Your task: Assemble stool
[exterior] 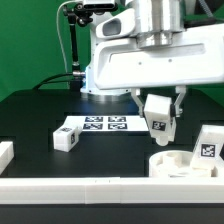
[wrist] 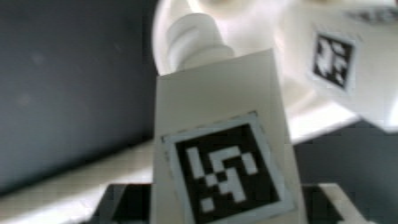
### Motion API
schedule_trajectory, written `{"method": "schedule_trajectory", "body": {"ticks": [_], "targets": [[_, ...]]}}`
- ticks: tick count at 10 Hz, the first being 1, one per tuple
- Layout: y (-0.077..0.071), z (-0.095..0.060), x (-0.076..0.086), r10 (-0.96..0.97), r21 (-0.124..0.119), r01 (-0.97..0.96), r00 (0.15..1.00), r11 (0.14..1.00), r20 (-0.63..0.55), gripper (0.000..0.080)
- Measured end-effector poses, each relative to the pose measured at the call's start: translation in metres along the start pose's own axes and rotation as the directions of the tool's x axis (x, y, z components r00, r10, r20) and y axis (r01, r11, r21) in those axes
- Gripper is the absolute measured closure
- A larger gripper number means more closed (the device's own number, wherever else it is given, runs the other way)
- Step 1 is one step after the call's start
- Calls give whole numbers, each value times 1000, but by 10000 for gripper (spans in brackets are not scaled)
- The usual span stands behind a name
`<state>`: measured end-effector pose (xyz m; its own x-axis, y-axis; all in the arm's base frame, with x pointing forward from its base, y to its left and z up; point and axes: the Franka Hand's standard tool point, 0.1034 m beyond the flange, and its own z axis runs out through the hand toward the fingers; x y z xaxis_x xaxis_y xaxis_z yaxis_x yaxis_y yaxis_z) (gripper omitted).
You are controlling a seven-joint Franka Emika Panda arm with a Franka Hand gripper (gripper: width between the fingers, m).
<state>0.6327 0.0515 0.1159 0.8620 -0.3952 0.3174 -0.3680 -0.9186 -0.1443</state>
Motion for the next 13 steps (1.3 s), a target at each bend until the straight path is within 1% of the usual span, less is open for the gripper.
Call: {"method": "schedule_trajectory", "body": {"ticks": [1,2,3,5,6,7,8,9,12,13], "targets": [[-6,-2,4,-3,13,4,998,1000,-55,474],[-8,1,1,-19,20,21,993,1000,-118,474],[-5,4,-3,-20,10,21,996,1000,-85,474],[-5,4,-1,-20,10,21,996,1000,-86,474],[1,9,0,-53,0,53,994,999,-97,474],[4,12,6,-63,-4,63,993,998,-97,474],[2,10,12,-61,-1,62,993,998,-102,474],[2,11,10,-63,-2,64,993,998,-100,474],[3,11,10,-68,-3,68,992,998,-102,474],[7,10,16,-88,-1,89,988,996,-126,474]]}}
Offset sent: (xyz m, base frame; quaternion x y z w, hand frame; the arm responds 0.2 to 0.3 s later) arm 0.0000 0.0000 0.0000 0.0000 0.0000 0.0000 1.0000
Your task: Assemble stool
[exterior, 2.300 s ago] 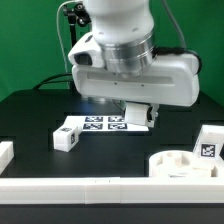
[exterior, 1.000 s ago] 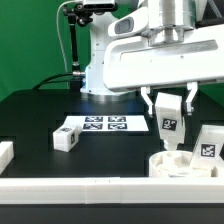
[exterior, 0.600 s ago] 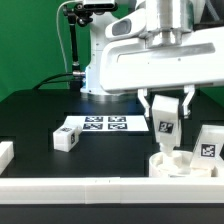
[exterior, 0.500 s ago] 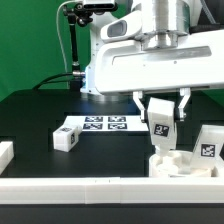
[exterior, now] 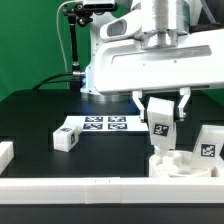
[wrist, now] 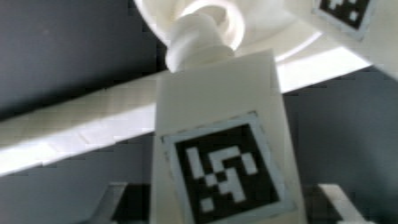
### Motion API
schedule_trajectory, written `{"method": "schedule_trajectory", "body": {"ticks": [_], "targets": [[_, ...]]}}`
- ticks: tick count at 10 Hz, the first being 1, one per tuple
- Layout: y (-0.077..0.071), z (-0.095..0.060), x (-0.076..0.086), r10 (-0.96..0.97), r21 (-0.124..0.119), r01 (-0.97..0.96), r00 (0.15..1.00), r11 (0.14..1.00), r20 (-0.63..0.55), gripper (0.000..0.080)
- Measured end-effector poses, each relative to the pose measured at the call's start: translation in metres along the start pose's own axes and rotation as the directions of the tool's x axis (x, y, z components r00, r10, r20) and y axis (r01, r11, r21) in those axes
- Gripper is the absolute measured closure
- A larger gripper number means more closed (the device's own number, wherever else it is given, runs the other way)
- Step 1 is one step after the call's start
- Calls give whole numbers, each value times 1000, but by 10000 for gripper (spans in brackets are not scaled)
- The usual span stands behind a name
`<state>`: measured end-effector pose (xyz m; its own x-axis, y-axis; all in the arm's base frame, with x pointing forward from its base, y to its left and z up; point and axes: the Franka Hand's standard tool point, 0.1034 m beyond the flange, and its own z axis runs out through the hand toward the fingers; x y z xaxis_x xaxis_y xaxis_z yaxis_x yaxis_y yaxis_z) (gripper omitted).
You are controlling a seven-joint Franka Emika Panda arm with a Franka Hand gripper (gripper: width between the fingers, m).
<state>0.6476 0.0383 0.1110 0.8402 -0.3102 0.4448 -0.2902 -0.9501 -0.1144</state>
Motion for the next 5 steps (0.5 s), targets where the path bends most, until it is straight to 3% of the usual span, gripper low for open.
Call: {"method": "schedule_trajectory", "body": {"ticks": [1,4,5], "targets": [[2,-1,5,-10,13,11,999,1000,-38,474],[-15,6,6,4,78,6,992,997,-127,474],[-15,6,5,6,79,4,992,997,-125,474]]}}
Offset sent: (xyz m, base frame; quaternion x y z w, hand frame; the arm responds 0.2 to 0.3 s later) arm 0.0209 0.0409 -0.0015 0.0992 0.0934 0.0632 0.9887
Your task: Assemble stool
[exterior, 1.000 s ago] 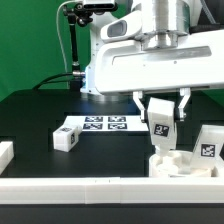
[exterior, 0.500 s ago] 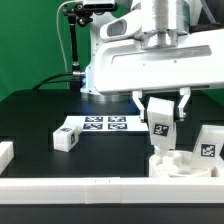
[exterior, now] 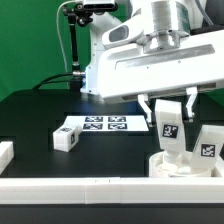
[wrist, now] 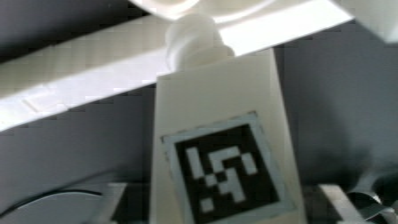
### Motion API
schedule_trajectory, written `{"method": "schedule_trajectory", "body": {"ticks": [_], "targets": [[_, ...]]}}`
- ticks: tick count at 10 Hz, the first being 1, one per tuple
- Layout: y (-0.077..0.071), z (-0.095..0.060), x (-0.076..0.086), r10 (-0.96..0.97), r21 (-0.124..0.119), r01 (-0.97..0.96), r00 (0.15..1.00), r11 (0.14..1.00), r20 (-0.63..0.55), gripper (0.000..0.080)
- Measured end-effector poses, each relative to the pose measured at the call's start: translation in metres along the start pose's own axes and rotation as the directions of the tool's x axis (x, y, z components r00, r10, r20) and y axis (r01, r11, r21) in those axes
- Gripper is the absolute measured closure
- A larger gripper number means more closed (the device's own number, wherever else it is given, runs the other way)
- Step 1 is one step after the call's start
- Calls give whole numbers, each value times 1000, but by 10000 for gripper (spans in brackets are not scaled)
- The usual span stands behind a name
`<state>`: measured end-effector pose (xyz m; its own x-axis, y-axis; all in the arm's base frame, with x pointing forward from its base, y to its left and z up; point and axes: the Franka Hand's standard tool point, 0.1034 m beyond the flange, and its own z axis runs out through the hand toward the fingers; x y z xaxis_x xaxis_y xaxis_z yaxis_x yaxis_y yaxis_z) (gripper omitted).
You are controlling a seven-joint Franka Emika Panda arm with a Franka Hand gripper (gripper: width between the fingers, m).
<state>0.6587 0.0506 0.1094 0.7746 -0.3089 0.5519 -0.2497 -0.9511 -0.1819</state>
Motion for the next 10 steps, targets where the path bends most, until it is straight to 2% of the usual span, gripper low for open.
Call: {"method": "schedule_trajectory", "body": {"ticks": [4,7,10], "targets": [[0,2,0,-6,-1,6,999,1000,-36,474],[2,1,-16,-11,-4,11,999,1000,-36,474],[6,1,-19,-15,-9,15,999,1000,-29,474]]}}
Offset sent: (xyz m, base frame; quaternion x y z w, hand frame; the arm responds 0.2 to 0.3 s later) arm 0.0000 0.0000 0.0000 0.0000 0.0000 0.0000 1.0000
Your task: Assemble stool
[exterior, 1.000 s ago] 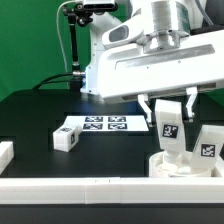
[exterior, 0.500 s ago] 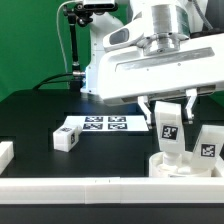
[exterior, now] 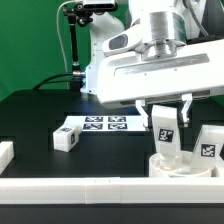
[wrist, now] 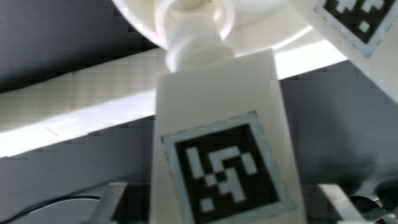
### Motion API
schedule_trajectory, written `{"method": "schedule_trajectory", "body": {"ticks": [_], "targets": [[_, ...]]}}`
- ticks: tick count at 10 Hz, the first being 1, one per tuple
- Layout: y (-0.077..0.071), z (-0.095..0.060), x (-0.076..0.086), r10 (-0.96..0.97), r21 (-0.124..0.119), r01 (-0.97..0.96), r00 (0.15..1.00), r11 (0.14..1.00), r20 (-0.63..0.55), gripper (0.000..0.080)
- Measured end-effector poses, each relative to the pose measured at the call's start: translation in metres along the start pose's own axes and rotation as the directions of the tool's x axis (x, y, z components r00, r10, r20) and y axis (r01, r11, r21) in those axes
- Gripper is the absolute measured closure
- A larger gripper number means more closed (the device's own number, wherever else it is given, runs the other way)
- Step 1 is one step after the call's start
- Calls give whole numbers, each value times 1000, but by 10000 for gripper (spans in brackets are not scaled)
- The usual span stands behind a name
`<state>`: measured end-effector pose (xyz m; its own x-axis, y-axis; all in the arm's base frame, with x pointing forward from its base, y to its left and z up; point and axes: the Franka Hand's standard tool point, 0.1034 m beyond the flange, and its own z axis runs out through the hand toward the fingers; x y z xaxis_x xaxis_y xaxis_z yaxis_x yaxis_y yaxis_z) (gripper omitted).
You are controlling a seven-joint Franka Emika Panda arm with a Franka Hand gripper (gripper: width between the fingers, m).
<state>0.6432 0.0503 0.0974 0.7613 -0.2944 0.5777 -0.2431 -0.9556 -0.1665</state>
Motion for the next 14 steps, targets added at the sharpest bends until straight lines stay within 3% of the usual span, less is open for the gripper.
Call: {"method": "schedule_trajectory", "body": {"ticks": [6,14], "targets": [[-6,1,-5,-9,5,9,1000,1000,5,474],[-1,4,-4,-26,1,26,1000,1000,6,474]]}}
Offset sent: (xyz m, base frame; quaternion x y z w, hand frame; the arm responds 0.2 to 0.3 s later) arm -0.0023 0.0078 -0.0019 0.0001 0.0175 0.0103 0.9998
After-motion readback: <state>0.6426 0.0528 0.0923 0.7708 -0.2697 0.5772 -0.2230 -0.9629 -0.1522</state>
